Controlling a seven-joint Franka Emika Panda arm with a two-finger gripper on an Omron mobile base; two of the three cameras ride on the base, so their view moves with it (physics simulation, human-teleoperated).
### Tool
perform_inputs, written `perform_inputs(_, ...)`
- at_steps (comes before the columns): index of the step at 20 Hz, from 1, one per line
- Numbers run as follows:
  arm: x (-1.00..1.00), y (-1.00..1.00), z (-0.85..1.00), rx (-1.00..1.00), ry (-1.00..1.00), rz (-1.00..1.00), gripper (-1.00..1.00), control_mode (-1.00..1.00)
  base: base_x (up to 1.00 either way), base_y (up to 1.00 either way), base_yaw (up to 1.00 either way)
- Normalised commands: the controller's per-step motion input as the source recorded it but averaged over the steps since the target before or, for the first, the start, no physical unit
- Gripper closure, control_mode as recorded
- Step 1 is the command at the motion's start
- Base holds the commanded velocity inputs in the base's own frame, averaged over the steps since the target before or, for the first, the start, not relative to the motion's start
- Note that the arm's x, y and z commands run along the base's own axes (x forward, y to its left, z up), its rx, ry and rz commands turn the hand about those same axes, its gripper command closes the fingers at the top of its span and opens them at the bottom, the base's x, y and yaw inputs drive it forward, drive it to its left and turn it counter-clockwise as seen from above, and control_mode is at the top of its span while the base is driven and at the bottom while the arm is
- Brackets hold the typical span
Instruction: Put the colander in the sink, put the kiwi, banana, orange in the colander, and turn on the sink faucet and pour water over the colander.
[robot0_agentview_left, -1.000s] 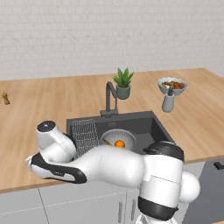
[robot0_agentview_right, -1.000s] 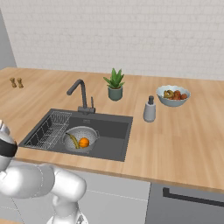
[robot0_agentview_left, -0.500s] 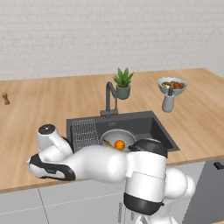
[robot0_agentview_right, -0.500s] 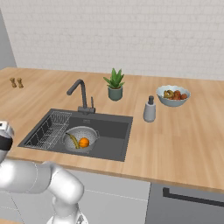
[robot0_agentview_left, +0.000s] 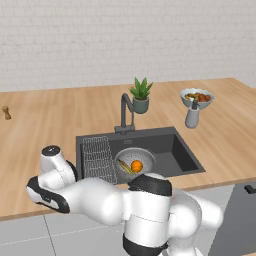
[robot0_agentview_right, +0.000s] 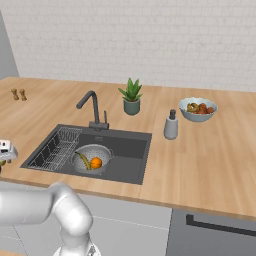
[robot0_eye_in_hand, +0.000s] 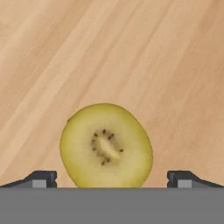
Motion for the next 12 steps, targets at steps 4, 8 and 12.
perform_inputs(4, 0.23, 0.11, -0.27, 0.00, 0.00, 0.07, -1.00, -1.00, 0.00, 0.00, 0.00)
perform_inputs(8, 0.11, 0.18, -0.21, 0.00, 0.00, 0.07, -1.00, -1.00, 0.00, 0.00, 0.00)
perform_inputs(12, 0.00, 0.30, -0.05, 0.00, 0.00, 0.05, 1.00, -1.00, 0.00, 0.00, 0.00)
